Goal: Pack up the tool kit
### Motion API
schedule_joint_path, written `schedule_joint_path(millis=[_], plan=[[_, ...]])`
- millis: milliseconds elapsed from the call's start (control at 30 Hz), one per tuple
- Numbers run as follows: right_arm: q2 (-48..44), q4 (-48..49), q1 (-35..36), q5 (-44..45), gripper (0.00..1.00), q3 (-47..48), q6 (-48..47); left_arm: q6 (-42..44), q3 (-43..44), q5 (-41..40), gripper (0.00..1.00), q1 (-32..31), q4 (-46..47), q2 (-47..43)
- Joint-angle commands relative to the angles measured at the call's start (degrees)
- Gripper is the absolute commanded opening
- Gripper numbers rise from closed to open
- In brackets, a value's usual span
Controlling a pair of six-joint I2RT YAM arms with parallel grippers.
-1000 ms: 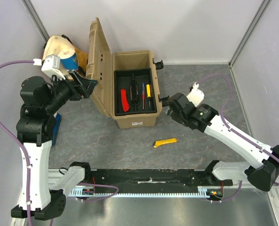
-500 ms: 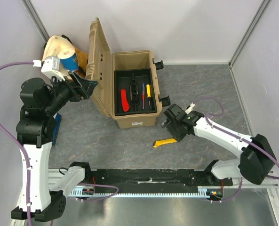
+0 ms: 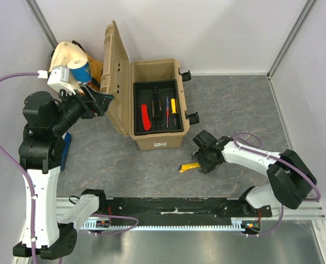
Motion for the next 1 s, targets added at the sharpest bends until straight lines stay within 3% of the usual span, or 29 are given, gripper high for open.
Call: schedule_joint_path(millis=[0, 233, 400, 633, 800, 867, 967], plan=[[1.2, 2.4, -0.6, -0.8, 0.66, -0.2, 4.5, -0.6, 0.6, -0.2, 0.80, -0.2, 2.1, 0.0], [3.4, 2.7, -2.9, 0.2, 0.63, -1.1, 4.0, 0.0, 1.1, -1.3, 0.80, -0.1, 1.7, 0.1], [4.9, 1.2, -3.9, 0.7, 0.53, -0.1, 2.6, 0.4, 1.6, -2.1, 0.80, -0.2, 1.4, 0.3], [5.0, -1.2, -4.4, 3.5, 0.31, 1.0, 0.4, 0.9, 2.0, -3.2, 0.80, -0.2, 1.1, 0.2], [2.5, -1.9, -4.6, 10.8, 0.06, 2.6, -6.2, 1.1, 2.0, -3.5, 0.80, -0.1, 1.0, 0.5], [0.7, -2.0, -4.6, 14.3, 0.00, 3.5, -8.9, 1.1, 2.1, -3.5, 0.80, -0.1, 1.0, 0.6], [-1.6, -3.3, -4.7, 19.5, 0.00, 5.5, -13.0, 1.2, 2.3, -3.4, 0.80, -0.1, 1.0, 0.7]])
